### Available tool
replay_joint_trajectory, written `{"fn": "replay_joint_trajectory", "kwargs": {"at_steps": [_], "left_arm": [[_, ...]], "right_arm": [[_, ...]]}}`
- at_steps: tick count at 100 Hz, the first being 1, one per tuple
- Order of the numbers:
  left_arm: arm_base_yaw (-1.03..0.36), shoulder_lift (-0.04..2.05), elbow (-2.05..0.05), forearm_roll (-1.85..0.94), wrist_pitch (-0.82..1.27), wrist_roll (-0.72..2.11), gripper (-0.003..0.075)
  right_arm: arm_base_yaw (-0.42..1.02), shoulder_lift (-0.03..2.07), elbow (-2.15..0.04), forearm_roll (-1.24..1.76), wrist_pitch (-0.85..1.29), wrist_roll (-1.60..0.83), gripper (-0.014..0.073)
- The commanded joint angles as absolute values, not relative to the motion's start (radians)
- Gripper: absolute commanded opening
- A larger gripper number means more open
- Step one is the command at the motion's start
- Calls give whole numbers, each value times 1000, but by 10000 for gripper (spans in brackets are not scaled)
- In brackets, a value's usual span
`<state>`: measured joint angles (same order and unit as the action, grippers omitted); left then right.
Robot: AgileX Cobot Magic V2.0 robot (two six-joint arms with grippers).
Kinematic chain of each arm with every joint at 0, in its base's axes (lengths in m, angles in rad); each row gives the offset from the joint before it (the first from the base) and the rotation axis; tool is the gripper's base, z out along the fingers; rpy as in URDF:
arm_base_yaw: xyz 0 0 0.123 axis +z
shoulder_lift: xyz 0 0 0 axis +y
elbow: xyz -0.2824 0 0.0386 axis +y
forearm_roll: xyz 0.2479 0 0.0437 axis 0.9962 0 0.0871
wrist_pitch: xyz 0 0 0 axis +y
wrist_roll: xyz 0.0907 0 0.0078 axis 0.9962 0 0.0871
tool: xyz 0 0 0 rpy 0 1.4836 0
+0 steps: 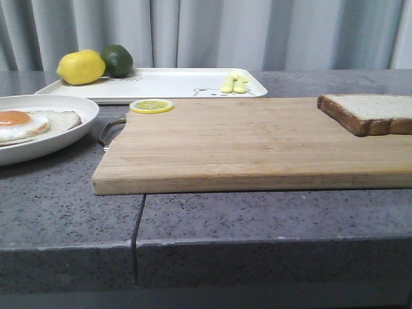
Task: Place bread and move sandwich to tray
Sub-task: 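Lower the right gripper and grasp the bread slice by its edge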
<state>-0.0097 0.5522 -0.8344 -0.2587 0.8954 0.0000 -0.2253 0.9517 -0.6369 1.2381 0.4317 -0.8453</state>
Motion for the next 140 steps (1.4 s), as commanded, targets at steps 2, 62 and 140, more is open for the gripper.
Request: {"fn": "replay_joint_trajectory", "kwargs": {"at_steps": [2, 62, 140], "left_arm": [[-7, 566, -865, -281, 834, 0, 369], [-7, 566, -865, -281, 834, 0, 369], [-7, 566, -865, -281, 834, 0, 369]], "right_arm": [[-257, 984, -669, 1347, 416, -888, 476], [-346, 1229, -669, 1446, 515, -923, 476], [-348, 1375, -669, 1546, 553, -992, 476]]}}
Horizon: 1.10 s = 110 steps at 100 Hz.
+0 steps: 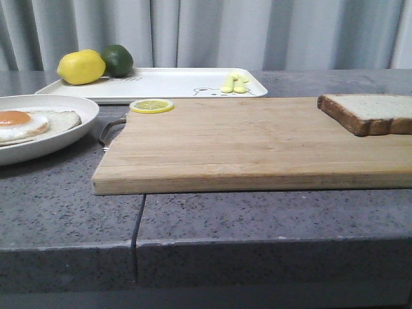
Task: Place bread and move sandwich to tray
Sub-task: 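Lower the right gripper and grasp the bread slice by its edge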
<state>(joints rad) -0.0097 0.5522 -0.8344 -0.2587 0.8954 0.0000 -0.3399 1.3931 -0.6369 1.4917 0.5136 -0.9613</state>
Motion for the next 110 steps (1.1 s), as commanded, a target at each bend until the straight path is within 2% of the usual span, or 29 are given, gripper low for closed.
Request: {"fn": "replay_joint_trajectory", "kwargs": {"at_steps": [1, 110], "left_arm": [[-7, 566, -865, -281, 834, 0, 369], [-7, 566, -865, -281, 830, 0, 369]], "right_arm": [[-348, 1375, -669, 1547, 553, -992, 476], [-348, 1472, -669, 1608, 634, -1000, 476]]}}
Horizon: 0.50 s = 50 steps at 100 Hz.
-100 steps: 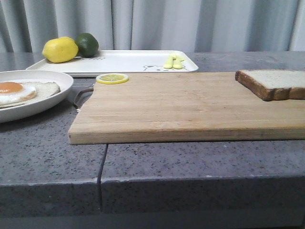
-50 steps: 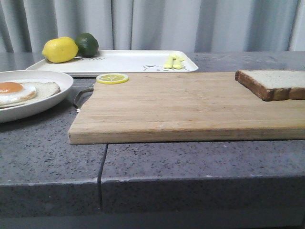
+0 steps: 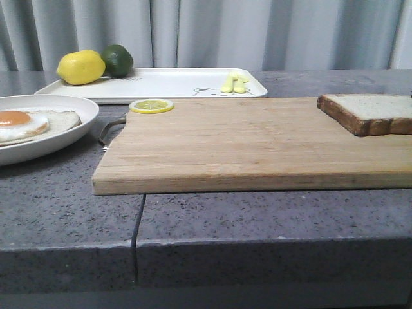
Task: Place bread and move sandwich to tray
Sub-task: 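Lower the right gripper and grasp the bread slice by its edge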
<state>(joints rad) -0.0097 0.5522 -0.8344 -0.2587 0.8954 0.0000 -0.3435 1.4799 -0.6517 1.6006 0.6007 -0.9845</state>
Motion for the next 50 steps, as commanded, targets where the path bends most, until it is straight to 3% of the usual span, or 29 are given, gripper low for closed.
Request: {"fn": "replay_joint_trajectory", "kwargs": {"at_steps": [1, 15, 50], "left_arm": [[-7, 566, -865, -281, 830, 0, 369], [-7, 566, -865, -281, 830, 0, 369], [-7, 566, -865, -281, 830, 0, 369]], "right_arm": [[-348, 1472, -669, 1609, 634, -1000, 476], [-348, 1472, -669, 1609, 634, -1000, 419], [-348, 1472, -669, 1609, 616, -1000, 45]]}}
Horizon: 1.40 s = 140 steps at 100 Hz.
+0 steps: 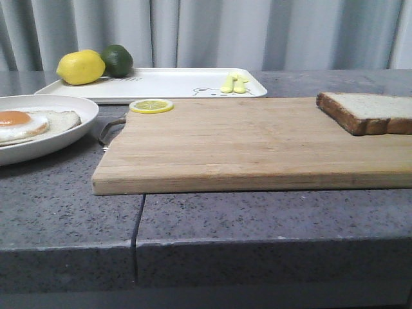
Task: Place bread and move sandwich to tray
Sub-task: 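Lower the right gripper and grasp the bread slice by its edge, then lift the bread slice and carry it toward the egg plate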
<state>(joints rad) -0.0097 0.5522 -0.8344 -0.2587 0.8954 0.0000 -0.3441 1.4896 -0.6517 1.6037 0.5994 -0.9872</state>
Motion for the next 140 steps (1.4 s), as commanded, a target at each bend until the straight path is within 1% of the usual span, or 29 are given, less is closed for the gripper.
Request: {"fn": "replay_joint_trajectory", "kwargs": {"at_steps": [1, 9, 18, 33, 55, 63, 75, 89, 105, 122, 140], "left_arm": [[-7, 566, -865, -281, 830, 0, 369], [-7, 566, -865, -281, 830, 0, 369], [-7, 566, -865, -281, 830, 0, 369], [-7, 566, -865, -281, 830, 0, 369], [-7, 566, -865, -281, 827, 0, 369], [-7, 566, -865, -281, 827, 0, 369], [-7, 566, -865, -281, 827, 0, 369], [-7, 566, -865, -281, 827, 0, 369], [-7, 566, -865, -281, 826, 0, 369], [-7, 566, -865, -281, 826, 0, 369], [-7, 566, -865, -281, 826, 0, 369]], "right_arm": [[-348, 1472, -669, 1609, 616, -1000, 33], [-348, 1471, -669, 1609, 616, -1000, -22], [-348, 1463, -669, 1610, 622, -1000, -60], [-348, 1421, -684, 1619, 652, -999, -57], [-346, 1324, -782, 1619, 798, -949, -57], [-338, 1287, -813, 1619, 806, -907, -57], [-288, 1243, -847, 1623, 789, -849, -57], [-162, 1224, -870, 1689, 710, -823, -57], [54, 1224, -870, 1877, 526, -858, -57], [278, 1239, -910, 1877, 313, -865, -57], [409, 1293, -990, 1877, 230, -860, -57]]}}
